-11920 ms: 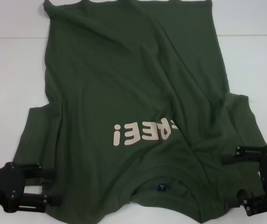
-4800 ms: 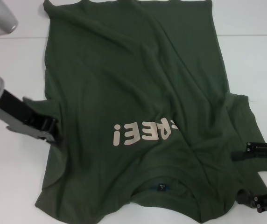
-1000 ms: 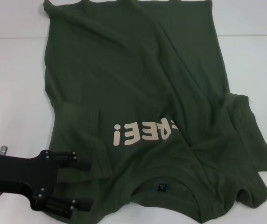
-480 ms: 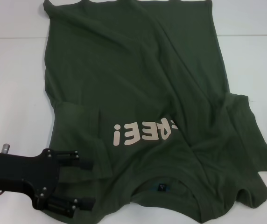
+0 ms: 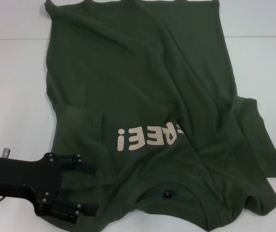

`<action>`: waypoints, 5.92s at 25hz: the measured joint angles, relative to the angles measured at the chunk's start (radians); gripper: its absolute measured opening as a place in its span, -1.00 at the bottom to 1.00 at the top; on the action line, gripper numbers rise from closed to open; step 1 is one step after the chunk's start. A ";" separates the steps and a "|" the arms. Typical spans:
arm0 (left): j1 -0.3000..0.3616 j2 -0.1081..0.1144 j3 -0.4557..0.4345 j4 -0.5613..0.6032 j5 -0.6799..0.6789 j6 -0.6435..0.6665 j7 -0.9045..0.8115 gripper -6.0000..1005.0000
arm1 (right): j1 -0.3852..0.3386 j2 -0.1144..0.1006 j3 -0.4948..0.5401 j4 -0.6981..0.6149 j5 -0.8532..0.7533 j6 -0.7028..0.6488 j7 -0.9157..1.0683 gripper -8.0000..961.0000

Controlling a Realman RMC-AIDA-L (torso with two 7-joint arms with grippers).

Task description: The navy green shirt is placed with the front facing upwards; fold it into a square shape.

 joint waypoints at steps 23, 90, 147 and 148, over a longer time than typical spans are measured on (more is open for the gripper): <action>0.001 -0.013 0.000 0.000 0.008 -0.011 -0.005 0.88 | 0.018 0.011 -0.014 0.076 0.003 0.060 -0.015 0.24; -0.002 -0.021 0.004 0.012 0.000 -0.002 -0.032 0.88 | 0.045 0.021 -0.023 0.165 0.010 0.155 -0.064 -0.79; 0.033 -0.036 -0.044 0.016 -0.002 -0.009 -0.071 0.86 | 0.173 0.026 -0.414 -0.199 0.379 -0.018 -0.113 -0.36; 0.034 -0.036 -0.044 0.016 -0.002 -0.009 -0.071 0.86 | 0.171 0.025 -0.404 -0.204 0.376 -0.021 -0.114 -0.25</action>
